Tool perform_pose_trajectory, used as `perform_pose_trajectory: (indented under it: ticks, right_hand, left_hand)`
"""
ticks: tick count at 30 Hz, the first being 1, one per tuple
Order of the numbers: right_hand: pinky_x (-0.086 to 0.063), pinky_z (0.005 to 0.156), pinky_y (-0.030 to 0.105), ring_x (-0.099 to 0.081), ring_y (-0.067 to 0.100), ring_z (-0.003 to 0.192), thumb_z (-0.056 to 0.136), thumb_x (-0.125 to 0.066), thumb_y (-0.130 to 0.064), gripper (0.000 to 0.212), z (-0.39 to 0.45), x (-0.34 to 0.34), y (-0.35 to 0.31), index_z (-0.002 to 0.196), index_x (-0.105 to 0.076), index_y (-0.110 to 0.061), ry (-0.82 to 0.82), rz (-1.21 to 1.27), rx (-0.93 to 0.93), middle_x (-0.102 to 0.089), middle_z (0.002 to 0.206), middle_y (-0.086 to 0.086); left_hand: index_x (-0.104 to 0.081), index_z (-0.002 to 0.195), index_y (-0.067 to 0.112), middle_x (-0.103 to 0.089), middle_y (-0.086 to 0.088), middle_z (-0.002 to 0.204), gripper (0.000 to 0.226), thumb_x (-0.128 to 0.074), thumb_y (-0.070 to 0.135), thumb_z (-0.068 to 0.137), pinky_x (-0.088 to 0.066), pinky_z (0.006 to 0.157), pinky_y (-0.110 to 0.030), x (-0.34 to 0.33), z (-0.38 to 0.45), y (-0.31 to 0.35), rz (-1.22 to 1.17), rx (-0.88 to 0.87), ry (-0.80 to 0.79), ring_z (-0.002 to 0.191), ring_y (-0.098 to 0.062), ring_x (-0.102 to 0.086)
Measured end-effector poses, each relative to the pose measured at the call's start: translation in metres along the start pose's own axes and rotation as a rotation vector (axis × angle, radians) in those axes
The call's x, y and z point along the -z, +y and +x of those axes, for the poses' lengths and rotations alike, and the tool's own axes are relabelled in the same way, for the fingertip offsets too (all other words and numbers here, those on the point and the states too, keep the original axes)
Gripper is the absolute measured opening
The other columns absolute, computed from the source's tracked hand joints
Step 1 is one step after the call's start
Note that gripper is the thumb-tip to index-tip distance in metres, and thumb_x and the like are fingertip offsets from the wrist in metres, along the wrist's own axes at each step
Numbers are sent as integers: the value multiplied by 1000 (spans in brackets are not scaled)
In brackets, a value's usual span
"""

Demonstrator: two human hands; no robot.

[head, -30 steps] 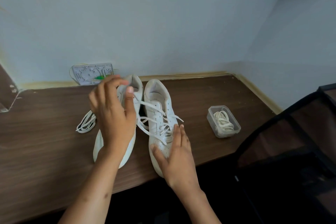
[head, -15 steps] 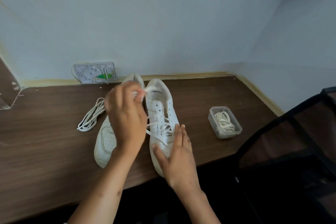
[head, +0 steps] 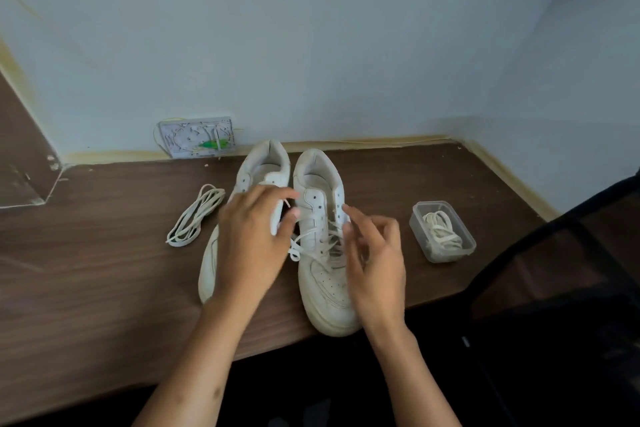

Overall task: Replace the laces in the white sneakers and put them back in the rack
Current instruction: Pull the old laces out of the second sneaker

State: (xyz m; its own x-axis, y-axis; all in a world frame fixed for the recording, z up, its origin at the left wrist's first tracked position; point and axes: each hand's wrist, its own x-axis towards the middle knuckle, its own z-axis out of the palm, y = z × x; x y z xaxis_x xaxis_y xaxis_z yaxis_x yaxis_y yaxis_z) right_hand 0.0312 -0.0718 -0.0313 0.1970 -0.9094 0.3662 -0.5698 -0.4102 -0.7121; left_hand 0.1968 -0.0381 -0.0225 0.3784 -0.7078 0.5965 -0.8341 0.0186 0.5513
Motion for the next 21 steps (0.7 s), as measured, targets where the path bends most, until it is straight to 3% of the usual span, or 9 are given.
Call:
perform_pose_trajectory:
  ticks: [4,6,9,12,16,18,21]
  right_hand:
    - [-48,83,42,-55,22,99,98,-55,-31,28,15,-12,-6,125,-64,-31,-17,-252,130,-48,118,-2]
    - [-43,84,39,-53,24,101,98,-57,-29,25,19,-15,-8,121,-66,-26,-32,-324,139,-51,120,1]
    - [-37,87,35,-48,22,103,96,-59,-29,17,26,-13,-7,104,-71,-22,-91,-352,101,-52,119,-2]
    - [-37,94,32,-43,16,105,93,-64,-28,10,32,-13,-2,94,-72,-22,-158,-124,3,-51,113,-6]
    - [-37,91,15,-43,5,108,95,-62,-20,9,37,-7,5,88,-67,-21,-299,139,-40,-47,112,-4]
    - [-46,93,20,-52,5,109,99,-55,-16,15,40,-1,13,90,-67,-17,-319,320,-109,-51,114,2]
    - [-46,91,28,-58,22,106,101,-50,-20,23,43,9,24,95,-70,-8,-320,718,-372,-62,115,13]
  left_hand:
    - [-61,127,24,-61,7,125,48,-52,52,90,-37,105,-43,-9,-21,5,117,-70,-151,118,-17,-53]
    - [-50,141,21,-54,3,140,62,-43,56,90,-24,114,-50,-13,-33,6,189,-99,-214,133,-21,-44]
    - [-35,151,16,-39,0,154,74,-23,63,96,-9,116,-55,-19,-45,5,293,-138,-309,144,-26,-31]
    - [-28,153,18,-32,3,157,79,-11,69,96,-4,116,-58,-21,-47,2,337,-143,-334,148,-26,-22]
    - [-27,154,20,-35,3,156,75,-28,65,94,-2,114,-61,-24,-49,3,353,-118,-324,148,-29,-20]
    - [-31,152,20,-39,3,153,73,-31,61,92,-1,113,-62,-26,-49,7,341,-91,-317,148,-30,-20]
    - [-42,148,22,-46,4,149,69,-33,57,89,1,114,-62,-28,-48,11,336,-63,-313,147,-30,-23]
